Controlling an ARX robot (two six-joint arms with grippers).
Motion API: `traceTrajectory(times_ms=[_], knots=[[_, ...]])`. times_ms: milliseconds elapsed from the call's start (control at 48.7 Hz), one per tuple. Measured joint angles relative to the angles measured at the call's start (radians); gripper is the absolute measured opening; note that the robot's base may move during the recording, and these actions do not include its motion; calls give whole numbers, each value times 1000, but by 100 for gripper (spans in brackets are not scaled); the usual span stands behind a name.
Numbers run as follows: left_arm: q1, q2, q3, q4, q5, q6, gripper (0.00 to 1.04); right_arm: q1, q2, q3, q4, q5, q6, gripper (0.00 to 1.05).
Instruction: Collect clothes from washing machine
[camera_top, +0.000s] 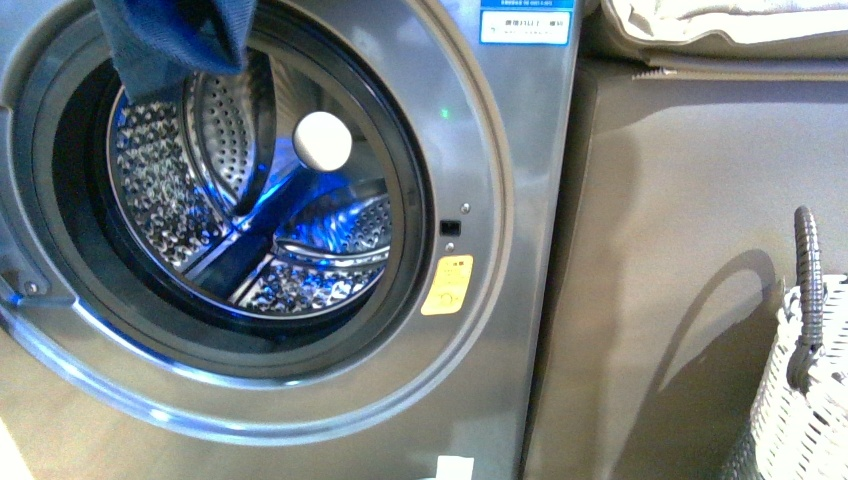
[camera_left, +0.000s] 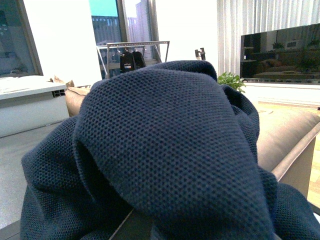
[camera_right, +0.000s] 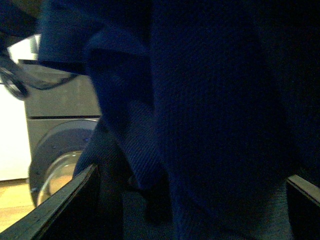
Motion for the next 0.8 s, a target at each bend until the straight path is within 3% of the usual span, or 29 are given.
traceTrajectory(times_ms=[411,534,740,801], knots=[[1,1,0,0,-6,0,12,49,136,142,-24,283,-97,95],[1,1,0,0,-7,0,12,48,150,160,-18,361,-103,71],[1,1,0,0,-3,0,12,18,130,137,16,386,-102,36],[0,1,0,0,-1,-1,24,1,102,110,26,393,-103,23]])
